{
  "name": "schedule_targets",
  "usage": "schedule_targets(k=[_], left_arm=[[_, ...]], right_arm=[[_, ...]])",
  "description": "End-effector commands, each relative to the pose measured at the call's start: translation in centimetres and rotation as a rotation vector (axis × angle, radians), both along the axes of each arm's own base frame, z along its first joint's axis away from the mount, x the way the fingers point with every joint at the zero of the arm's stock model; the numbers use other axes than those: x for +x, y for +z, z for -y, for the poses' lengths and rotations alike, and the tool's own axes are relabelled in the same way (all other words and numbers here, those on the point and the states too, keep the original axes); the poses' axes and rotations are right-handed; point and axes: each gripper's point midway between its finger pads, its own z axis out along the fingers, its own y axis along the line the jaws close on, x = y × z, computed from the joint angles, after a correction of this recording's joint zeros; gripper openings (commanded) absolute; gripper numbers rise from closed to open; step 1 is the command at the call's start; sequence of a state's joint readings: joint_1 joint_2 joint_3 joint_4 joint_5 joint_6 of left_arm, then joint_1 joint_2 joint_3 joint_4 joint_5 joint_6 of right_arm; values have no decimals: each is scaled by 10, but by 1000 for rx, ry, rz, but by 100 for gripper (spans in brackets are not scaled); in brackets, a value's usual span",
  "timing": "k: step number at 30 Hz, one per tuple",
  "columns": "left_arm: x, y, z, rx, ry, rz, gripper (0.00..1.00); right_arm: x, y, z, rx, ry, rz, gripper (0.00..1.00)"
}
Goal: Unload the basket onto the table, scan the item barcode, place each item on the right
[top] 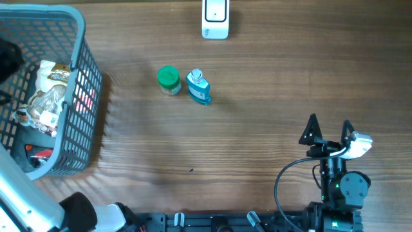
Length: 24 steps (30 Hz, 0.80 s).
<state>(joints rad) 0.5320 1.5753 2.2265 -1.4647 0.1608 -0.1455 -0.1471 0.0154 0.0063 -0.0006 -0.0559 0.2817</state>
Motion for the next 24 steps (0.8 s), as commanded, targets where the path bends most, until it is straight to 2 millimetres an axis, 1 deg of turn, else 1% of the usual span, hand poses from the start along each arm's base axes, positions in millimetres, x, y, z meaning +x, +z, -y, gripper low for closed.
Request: schedule_targets(k=[1,3,5,6,8,10,13,15,18,21,24], left_arm=[[-12,-15,-37,-15,153,-59,100],[-17,-33,-46,-89,228,-110,100],[-20,-51,-51,-144,265,-170,100],[-20,-64,-54,-161,273,-220,100],[-28,-91,-65,-150,329,-325,100],[-35,-111,-76,-144,418,-381,100],[-30,-150,-85,-178,479,-401,100],[-30,-166,-86,-194,501,-406,100],[-43,-200,-93,-157,582,-424,100],[-51,-219,-94,-140,599,-430,100],[-66,-246,-96,-150,626,-459,100]], right_arm=[[0,2,-3,-18,14,8,100],[0,2,-3,-18,14,8,100],[0,2,-3,-18,14,8,100],[0,2,-3,-18,14,8,100],[0,2,-3,-18,14,8,100],[0,2,-3,-18,14,8,100],[0,2,-3,-18,14,8,100],[0,2,-3,-18,14,8,100],[0,2,-3,-18,14,8,100],[0,2,-3,-18,14,8,100],[0,2,-3,-18,14,8,100]])
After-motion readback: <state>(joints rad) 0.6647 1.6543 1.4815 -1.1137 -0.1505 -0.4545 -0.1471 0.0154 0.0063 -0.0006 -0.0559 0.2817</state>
